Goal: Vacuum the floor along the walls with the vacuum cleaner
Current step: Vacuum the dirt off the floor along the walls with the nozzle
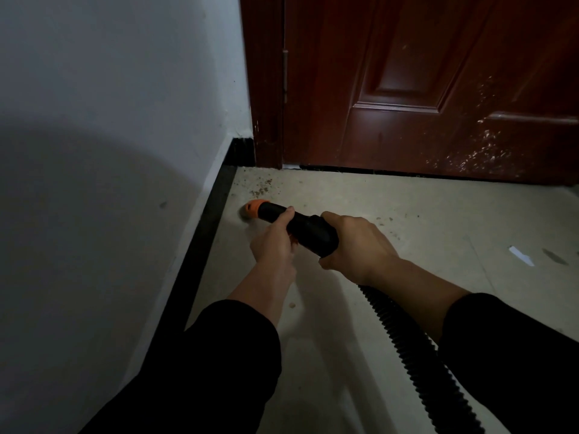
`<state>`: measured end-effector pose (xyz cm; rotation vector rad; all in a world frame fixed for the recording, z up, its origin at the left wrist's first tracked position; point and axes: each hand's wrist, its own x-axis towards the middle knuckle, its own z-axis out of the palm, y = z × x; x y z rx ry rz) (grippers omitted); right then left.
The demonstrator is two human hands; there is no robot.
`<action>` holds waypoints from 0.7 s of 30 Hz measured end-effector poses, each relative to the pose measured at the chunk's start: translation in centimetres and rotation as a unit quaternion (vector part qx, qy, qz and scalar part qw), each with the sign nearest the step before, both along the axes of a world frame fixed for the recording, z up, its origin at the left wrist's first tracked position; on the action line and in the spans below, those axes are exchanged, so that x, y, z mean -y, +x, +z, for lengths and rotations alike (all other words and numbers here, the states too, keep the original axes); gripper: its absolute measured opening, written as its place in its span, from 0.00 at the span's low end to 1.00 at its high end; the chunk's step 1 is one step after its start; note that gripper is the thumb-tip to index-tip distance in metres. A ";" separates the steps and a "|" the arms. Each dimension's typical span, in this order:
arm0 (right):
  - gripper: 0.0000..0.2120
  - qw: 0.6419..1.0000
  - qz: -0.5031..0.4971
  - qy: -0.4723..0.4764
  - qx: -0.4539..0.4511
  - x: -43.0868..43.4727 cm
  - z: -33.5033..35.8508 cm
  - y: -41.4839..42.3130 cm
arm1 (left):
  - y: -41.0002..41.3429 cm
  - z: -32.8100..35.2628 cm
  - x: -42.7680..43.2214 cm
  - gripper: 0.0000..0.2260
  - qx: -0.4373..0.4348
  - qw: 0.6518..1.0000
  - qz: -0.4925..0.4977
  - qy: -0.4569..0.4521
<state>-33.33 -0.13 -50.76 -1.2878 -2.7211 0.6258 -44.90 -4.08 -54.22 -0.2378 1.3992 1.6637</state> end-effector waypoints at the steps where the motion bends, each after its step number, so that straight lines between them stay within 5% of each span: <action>1: 0.21 1.000 0.001 0.000 -0.002 0.1 -0.1 -0.2 | -0.2 0.0 0.1 0.14 0.000 1.000 0.003 -0.003; 21: 0.22 0.999 0.039 -0.009 -0.016 1.2 -0.5 -1.3 | -1.9 0.1 1.9 0.08 -0.013 0.998 0.025 -0.048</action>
